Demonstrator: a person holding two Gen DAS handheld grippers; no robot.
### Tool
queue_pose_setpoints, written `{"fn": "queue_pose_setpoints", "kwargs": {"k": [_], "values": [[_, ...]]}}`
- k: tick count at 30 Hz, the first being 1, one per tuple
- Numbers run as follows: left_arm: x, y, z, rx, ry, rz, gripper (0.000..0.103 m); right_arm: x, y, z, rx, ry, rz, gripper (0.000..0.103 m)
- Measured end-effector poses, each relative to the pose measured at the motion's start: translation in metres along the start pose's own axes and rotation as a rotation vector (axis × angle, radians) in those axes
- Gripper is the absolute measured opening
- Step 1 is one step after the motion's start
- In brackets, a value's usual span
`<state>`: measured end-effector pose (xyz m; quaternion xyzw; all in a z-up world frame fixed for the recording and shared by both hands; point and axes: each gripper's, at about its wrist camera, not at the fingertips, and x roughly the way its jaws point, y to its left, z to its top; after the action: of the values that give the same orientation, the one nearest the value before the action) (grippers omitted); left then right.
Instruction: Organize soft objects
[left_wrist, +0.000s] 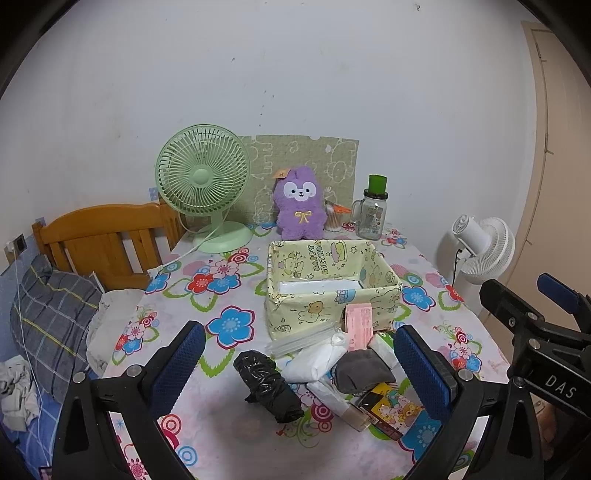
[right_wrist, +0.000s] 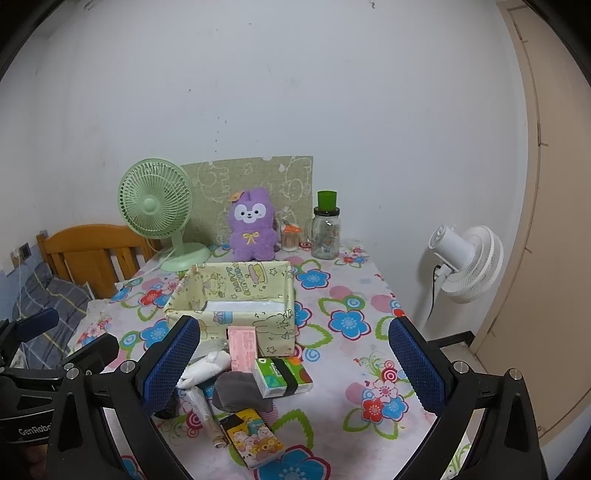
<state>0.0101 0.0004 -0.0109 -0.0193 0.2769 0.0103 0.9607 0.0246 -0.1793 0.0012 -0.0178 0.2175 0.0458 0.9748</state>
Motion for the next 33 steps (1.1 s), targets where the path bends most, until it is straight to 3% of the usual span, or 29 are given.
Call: {"fn": "queue_pose_setpoints", "kwargs": {"k": [33], "values": [[0.0022,0.0003,-0.0029,0.008,-0.004,0.008,0.103,0.0029,-0.0023,-0.0016,0.016,0.011,0.006,0.103]]}}
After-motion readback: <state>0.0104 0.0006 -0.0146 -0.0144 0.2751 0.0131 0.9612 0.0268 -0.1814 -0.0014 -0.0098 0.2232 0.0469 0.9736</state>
